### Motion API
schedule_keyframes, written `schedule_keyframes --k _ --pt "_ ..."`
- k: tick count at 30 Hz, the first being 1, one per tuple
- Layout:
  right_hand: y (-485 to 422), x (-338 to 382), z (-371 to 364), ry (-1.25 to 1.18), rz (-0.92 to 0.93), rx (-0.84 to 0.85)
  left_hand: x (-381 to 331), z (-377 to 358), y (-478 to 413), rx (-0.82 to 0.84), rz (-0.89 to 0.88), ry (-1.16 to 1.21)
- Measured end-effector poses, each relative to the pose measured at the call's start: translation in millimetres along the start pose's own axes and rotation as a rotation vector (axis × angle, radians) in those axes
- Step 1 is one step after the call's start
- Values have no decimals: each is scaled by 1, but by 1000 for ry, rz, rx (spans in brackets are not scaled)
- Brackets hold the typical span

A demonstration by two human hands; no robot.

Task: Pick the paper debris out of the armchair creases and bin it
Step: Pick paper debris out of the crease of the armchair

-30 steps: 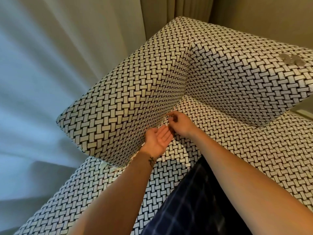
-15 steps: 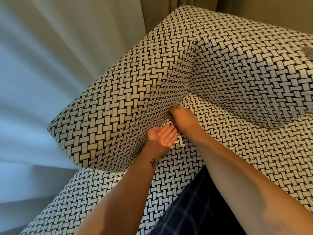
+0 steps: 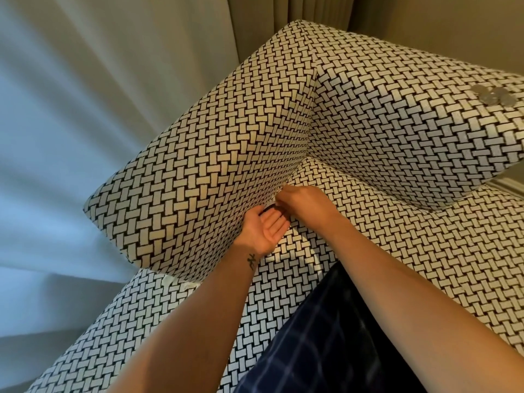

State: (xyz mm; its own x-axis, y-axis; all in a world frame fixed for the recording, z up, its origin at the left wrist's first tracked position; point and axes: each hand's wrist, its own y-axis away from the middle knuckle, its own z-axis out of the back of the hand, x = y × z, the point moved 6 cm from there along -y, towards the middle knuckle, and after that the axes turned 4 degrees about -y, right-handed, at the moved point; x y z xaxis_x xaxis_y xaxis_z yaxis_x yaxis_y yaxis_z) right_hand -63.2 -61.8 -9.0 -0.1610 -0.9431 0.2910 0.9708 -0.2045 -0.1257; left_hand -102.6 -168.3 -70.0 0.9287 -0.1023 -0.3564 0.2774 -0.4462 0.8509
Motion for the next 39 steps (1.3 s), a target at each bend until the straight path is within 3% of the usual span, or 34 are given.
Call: schedule_keyframes --k 4,9,16,23,29,35,39 --pt "15 8 6 -44 27 29 1 0 4 17 -5 -23" --pt "33 8 -1 -124 -133 169 5 3 -2 7 -64 -108" --pt "54 -11 8 -523 -535 -47 10 -17 15 34 -176 -366" --pt "65 -12 16 -757 -698 -149 7 -34 40 86 -306 -575" --pt "101 -30 45 -896 -850 -291 12 -77 49 157 -420 -918" --pt "190 -69 84 -1006 -943 -541 68 -167 54 316 -407 -987" --pt "266 -102 104 -956 -1033 -618 131 -213 62 404 -350 -1084"
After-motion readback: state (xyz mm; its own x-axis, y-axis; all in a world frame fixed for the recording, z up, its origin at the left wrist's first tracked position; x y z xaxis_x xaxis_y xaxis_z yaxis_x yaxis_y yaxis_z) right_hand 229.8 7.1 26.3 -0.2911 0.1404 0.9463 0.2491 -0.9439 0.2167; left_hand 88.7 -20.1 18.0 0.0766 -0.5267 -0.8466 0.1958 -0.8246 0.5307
